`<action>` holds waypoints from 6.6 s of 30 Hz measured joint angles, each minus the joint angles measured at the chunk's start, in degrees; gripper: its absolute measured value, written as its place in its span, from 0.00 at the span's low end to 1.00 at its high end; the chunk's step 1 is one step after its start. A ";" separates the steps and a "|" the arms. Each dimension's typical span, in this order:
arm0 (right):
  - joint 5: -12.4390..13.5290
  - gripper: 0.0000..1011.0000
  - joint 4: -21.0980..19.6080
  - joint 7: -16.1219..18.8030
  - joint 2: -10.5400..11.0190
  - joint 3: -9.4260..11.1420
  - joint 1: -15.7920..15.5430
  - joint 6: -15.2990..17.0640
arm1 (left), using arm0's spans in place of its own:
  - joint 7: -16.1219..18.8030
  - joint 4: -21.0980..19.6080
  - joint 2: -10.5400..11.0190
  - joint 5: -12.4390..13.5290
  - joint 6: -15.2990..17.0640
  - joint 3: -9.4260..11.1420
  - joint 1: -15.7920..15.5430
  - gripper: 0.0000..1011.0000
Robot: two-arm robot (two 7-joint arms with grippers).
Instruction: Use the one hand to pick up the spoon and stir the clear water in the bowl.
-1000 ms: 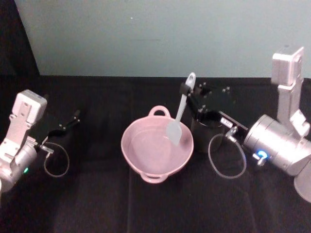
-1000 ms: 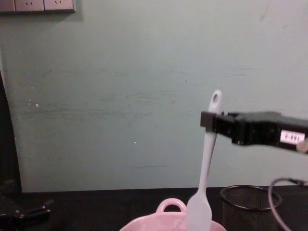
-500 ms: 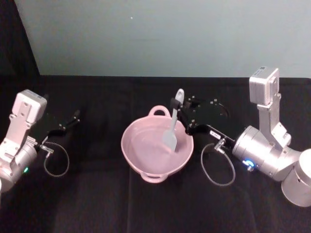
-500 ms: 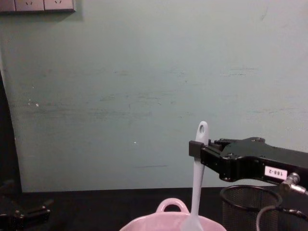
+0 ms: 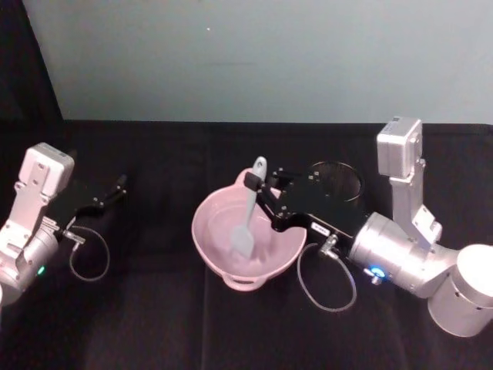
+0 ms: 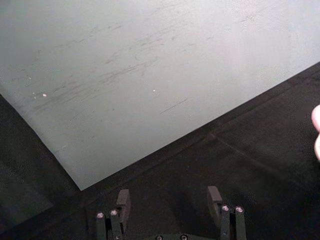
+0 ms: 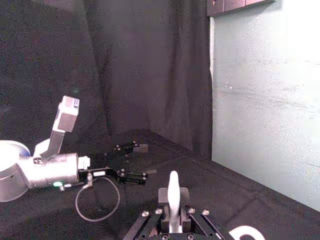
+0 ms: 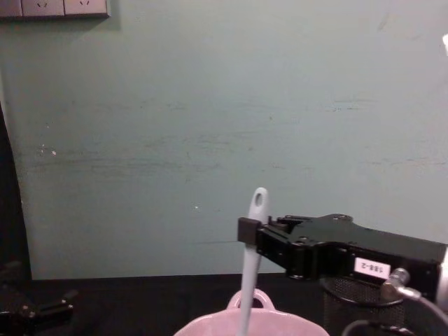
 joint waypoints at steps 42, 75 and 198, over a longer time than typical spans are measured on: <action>-4.31 0.12 4.90 1.26 -0.94 1.41 3.55 -1.26 | 0.00 0.00 0.00 0.00 0.00 0.00 0.00 1.00; -5.43 0.12 13.08 -2.23 -6.62 -0.34 7.65 -5.38 | 0.00 0.00 0.00 0.00 0.00 0.00 0.00 1.00; -5.39 0.12 2.46 -1.59 -1.81 2.90 1.39 0.01 | 0.00 0.00 0.00 0.00 0.00 0.00 0.00 1.00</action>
